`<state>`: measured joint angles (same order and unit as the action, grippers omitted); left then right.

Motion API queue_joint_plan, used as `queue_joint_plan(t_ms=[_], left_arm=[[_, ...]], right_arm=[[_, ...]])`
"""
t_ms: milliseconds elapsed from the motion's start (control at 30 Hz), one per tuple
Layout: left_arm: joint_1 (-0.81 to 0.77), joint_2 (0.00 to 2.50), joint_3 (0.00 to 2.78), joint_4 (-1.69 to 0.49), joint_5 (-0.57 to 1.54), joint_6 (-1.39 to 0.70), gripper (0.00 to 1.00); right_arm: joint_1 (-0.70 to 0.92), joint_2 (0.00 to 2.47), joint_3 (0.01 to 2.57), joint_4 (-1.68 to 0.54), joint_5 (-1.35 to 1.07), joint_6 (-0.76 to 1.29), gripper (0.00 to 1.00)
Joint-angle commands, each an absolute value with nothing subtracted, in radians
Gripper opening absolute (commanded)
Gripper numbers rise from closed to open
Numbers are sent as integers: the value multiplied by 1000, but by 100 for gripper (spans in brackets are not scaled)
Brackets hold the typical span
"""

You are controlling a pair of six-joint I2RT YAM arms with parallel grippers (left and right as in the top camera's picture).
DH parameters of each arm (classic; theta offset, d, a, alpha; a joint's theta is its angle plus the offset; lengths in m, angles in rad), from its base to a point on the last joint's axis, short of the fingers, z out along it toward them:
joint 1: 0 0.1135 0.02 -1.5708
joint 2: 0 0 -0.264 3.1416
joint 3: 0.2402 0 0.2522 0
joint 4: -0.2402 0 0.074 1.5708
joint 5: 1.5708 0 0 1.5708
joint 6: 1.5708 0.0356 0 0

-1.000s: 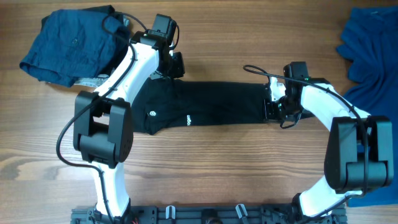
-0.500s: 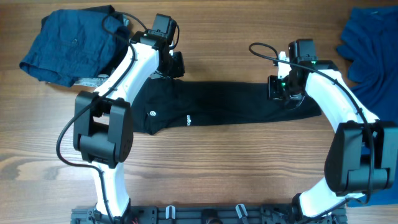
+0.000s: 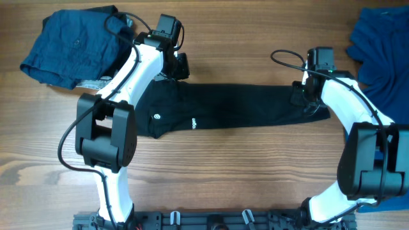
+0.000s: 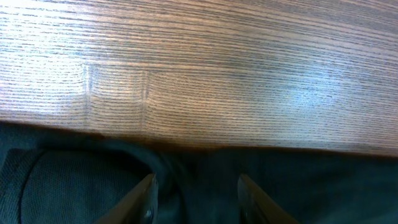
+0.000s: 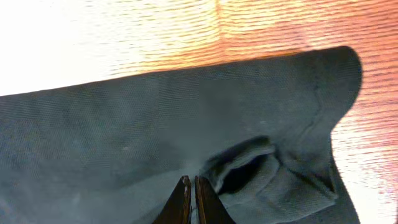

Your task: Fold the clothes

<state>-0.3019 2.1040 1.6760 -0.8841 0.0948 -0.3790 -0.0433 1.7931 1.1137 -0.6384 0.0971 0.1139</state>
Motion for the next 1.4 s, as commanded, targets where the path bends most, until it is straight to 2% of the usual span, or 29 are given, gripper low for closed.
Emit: queue_joint_plan(t_ms=[0, 767, 1000, 1367], left_arm=[[-305, 2115, 1687, -881, 77, -367, 42], [-305, 2115, 1687, -878, 77, -367, 42], [-305, 2115, 1687, -878, 76, -367, 42], [-296, 2115, 1687, -878, 69, -367, 42]], right_arm=[[-46, 1779, 1103, -615, 123, 134, 4], [-46, 1851, 1103, -577, 74, 213, 4], [-48, 1852, 1101, -638, 187, 230, 4], [-156, 1853, 1092, -735, 225, 262, 4]])
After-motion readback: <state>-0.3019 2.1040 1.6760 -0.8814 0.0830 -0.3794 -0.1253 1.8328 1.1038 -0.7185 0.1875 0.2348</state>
